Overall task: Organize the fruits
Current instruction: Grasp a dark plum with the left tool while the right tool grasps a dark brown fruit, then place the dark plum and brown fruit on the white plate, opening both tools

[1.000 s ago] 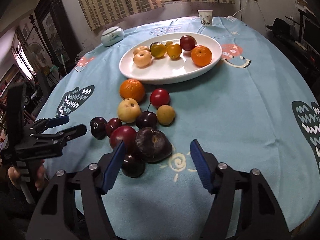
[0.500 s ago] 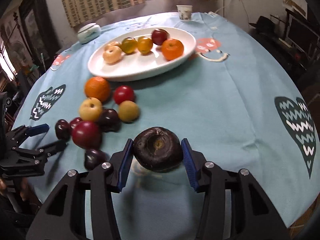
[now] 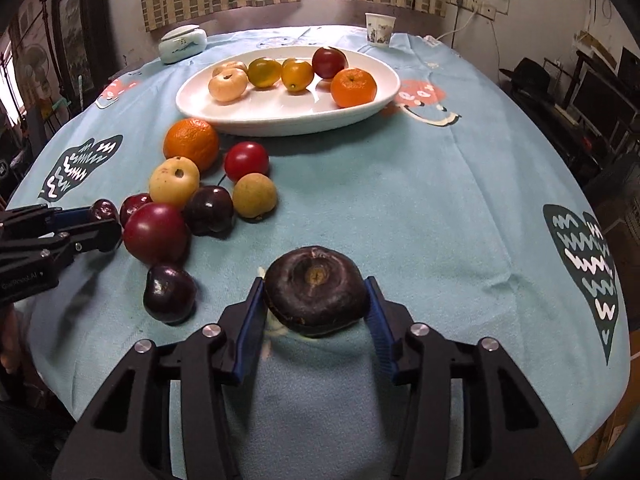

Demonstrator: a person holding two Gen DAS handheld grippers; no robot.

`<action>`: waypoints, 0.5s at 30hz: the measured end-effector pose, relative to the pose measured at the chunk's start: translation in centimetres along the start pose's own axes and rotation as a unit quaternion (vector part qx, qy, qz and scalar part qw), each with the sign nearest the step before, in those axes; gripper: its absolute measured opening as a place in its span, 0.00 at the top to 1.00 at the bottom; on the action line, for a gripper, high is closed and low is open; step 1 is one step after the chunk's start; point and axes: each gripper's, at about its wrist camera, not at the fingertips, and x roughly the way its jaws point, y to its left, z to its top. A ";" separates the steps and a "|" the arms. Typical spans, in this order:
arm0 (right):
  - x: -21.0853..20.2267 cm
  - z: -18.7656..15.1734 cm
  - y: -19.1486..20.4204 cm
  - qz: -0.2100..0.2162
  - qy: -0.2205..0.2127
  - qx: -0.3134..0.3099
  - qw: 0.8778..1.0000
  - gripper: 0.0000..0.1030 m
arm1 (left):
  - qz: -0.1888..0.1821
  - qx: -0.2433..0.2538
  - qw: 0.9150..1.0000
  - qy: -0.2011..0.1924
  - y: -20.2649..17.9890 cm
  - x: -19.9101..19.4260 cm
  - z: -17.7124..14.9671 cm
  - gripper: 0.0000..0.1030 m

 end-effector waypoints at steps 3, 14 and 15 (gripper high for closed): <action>-0.6 0.1 -0.9 0.026 -0.006 0.030 0.999 0.53 | 0.003 -0.003 1.000 -0.009 0.0 -1.0 0.0 0.65; -3.3 0.7 -1.8 0.050 -0.036 0.052 0.997 0.53 | 0.023 0.011 0.998 -0.050 -0.4 -4.4 1.9 0.65; -3.4 0.9 -1.8 0.052 -0.039 0.052 0.997 0.53 | 0.026 0.012 0.998 -0.054 -0.3 -4.6 2.4 0.65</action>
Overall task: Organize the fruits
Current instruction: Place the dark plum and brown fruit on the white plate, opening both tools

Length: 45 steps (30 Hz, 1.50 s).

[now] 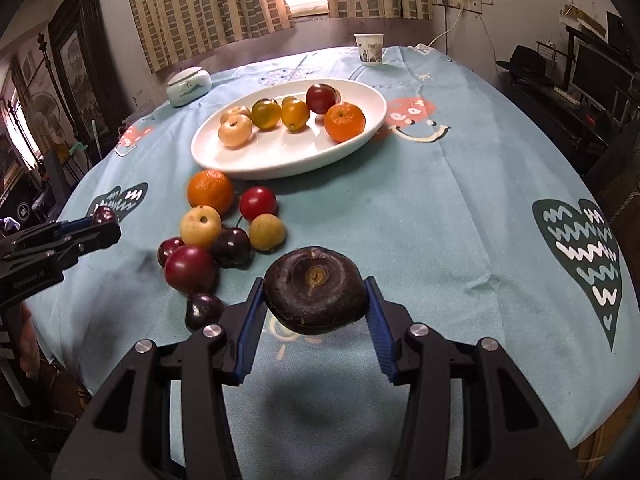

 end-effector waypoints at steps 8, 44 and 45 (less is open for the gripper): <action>0.7 2.9 0.5 0.009 -0.006 -0.011 1.000 0.53 | 0.023 0.021 0.999 -0.036 -0.1 0.4 6.4 0.64; 16.5 20.7 2.1 0.048 -0.005 -0.014 0.999 0.52 | -0.007 -0.033 0.998 0.044 3.6 14.0 15.4 0.64; 16.6 20.8 2.1 0.047 -0.004 -0.015 0.999 0.51 | -0.006 -0.024 0.999 0.044 3.1 14.0 15.3 0.64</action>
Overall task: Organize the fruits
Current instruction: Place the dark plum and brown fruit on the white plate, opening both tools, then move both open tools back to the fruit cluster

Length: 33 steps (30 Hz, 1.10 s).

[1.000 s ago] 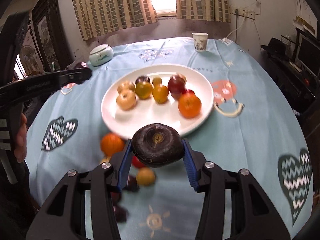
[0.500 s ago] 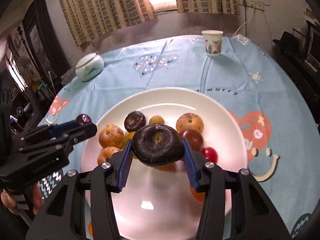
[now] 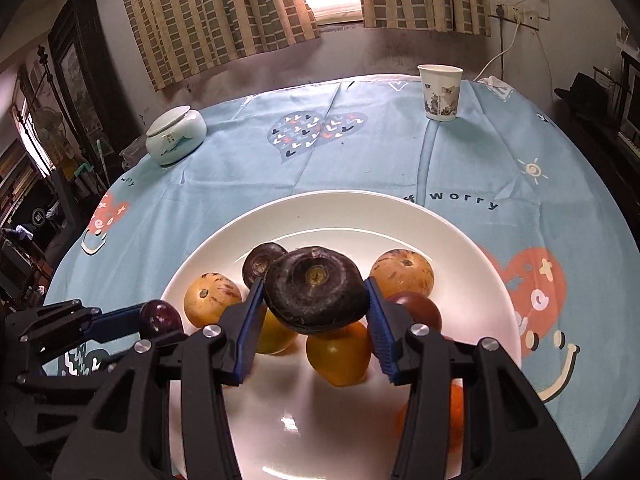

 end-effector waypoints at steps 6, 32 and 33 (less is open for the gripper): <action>-2.5 -0.6 0.4 -0.039 -0.032 -0.026 0.998 0.38 | 0.001 0.026 1.000 0.002 -1.6 0.2 -0.7 0.63; -5.6 -3.3 -3.4 -0.078 -0.032 0.027 0.996 0.35 | 0.042 0.055 0.994 -0.080 -3.0 -4.2 -1.4 0.21; -6.1 -3.7 -3.1 -0.066 -0.027 0.032 0.997 0.35 | 0.045 0.051 0.994 -0.087 -2.9 -4.7 -1.8 0.19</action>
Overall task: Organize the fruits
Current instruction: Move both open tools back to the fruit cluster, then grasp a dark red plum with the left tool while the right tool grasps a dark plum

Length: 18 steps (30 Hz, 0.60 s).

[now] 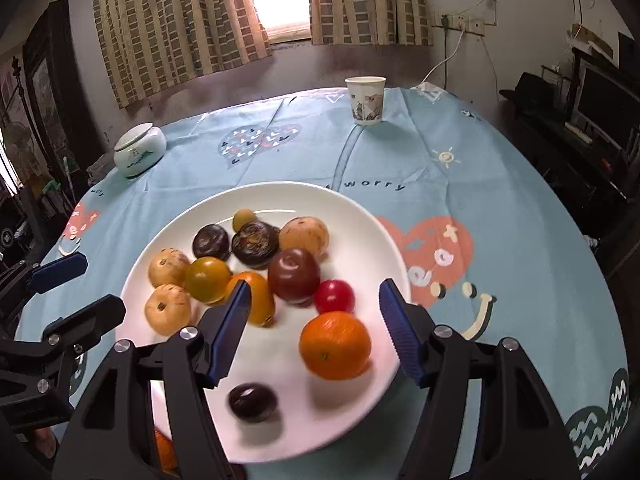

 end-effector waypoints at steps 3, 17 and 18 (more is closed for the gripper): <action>-2.1 -1.6 0.6 0.027 0.010 0.000 1.000 0.35 | 0.008 -0.007 1.000 -0.002 0.4 -1.3 -1.7 0.14; -9.4 -15.4 3.3 0.063 0.078 -0.046 0.994 0.16 | 0.005 -0.041 0.996 0.074 1.4 -5.6 -13.3 0.11; -9.3 -15.9 3.9 0.072 0.086 -0.054 0.992 0.16 | 0.005 -0.038 0.996 0.078 1.3 -5.8 -13.8 0.11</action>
